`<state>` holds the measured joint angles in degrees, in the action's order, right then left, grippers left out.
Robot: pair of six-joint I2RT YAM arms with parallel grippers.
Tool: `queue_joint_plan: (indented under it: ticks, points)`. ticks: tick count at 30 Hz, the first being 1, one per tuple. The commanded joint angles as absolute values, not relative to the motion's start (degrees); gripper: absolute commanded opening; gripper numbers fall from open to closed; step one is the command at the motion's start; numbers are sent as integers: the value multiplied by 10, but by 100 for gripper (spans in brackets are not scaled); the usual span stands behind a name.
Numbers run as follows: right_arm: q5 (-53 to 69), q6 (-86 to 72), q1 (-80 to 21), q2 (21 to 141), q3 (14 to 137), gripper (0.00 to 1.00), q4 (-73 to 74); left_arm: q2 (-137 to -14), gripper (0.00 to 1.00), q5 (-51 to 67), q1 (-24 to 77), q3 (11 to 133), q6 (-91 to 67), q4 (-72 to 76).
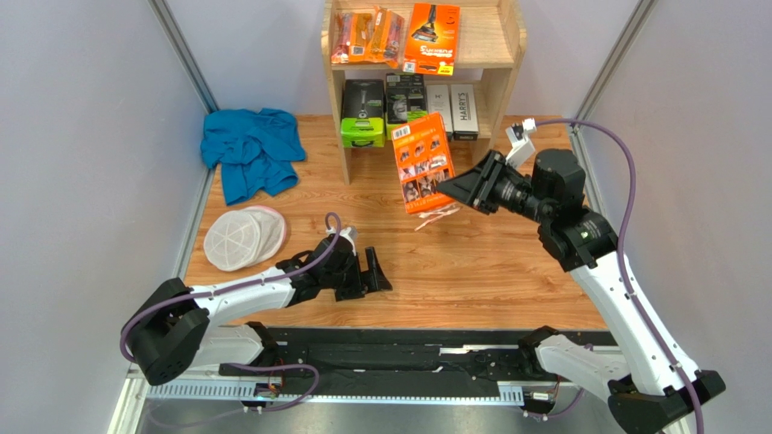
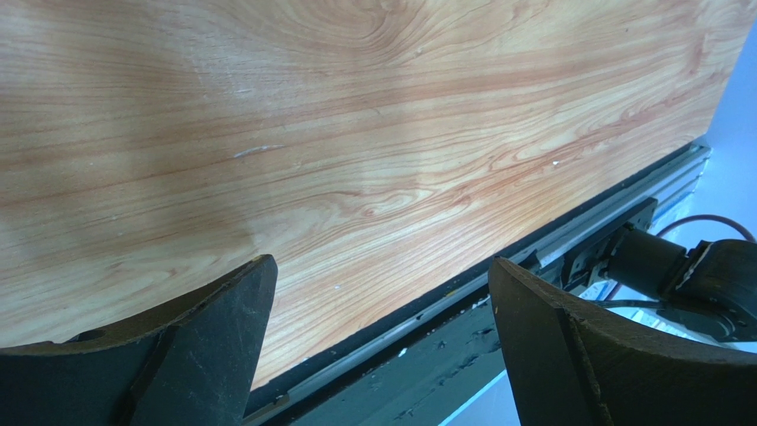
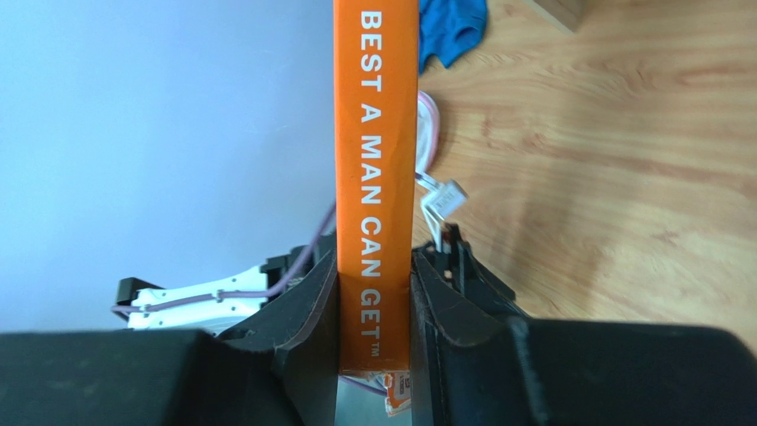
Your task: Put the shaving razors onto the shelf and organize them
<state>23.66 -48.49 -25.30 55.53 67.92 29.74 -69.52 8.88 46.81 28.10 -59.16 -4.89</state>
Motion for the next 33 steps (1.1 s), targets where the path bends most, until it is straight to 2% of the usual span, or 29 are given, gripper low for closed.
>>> queue_joint_plan:
  ticks: [1, 12, 21, 33]
  points:
    - [281, -461, -249, 598, 774, 0, 256, -695, 98, 95, 466, 271, -580, -37]
    - [319, -469, -172, 721, 1000, 0, 266, -667, 97, 95, 466, 291, -556, -69]
    - [369, -522, -63, 807, 1099, 0, 263, -667, 96, 98, 466, 289, -554, -74]
    - [382, -585, 13, 931, 1201, 0, 255, -666, 95, 94, 466, 286, -551, -85]
